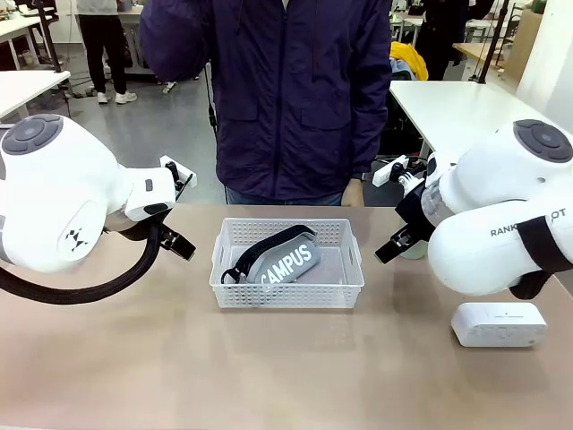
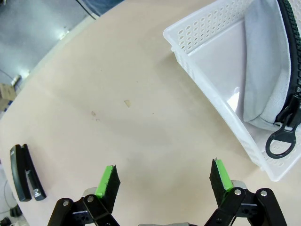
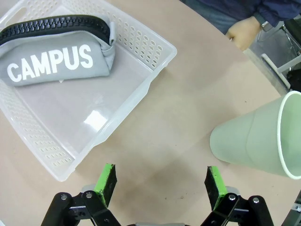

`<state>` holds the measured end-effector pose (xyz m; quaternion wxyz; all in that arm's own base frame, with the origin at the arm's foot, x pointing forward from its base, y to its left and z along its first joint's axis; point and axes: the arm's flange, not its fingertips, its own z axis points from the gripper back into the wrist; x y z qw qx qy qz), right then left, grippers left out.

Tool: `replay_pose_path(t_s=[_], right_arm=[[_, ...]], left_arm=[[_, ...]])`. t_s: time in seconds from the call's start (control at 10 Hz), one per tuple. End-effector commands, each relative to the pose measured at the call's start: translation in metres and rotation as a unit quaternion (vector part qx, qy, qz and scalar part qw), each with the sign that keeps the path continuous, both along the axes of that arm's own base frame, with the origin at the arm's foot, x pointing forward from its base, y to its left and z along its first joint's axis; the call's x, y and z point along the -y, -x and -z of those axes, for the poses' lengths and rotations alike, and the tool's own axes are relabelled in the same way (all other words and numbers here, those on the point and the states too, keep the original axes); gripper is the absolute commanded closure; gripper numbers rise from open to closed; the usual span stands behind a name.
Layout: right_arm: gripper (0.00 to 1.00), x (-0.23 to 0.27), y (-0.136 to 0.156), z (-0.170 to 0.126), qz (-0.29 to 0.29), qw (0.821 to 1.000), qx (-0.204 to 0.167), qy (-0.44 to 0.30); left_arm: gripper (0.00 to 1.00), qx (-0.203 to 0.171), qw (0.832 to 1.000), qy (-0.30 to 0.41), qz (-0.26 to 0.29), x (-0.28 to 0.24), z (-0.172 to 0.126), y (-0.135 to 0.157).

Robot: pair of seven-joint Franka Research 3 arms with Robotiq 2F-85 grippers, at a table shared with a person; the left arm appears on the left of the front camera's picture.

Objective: Efficiently arrange items inside the basket to fit them all.
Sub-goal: Pick up the Digital clock and place it inside the Organizing basket.

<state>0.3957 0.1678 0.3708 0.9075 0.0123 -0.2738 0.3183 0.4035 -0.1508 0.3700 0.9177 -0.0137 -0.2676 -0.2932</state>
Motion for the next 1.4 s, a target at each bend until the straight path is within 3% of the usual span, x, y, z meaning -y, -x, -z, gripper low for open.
replay_pose_path(t_s=[0.0, 0.8, 1.0, 1.3], right_arm=[[0.0, 0.0, 0.0, 0.0, 0.0, 1.0, 0.0, -0.001], [0.0, 0.0, 0.0, 0.0, 0.0, 1.0, 0.0, 0.0], [0.0, 0.014, 0.01, -0.015, -0.029, 0.998, -0.043, -0.037], [0.0, 0.067, 0.045, -0.067, -0.06, 0.986, -0.108, -0.115]], left_arm=[[0.0, 0.0, 1.0, 0.0, 0.0, 0.0, 0.0, 0.0], [0.0, 0.0, 1.0, 0.0, 0.0, 0.0, 0.0, 0.0], [0.0, -0.044, 0.996, 0.048, 0.068, -0.009, -0.014, 0.017], [0.0, -0.032, 0.98, 0.133, 0.142, -0.041, -0.069, 0.068]])
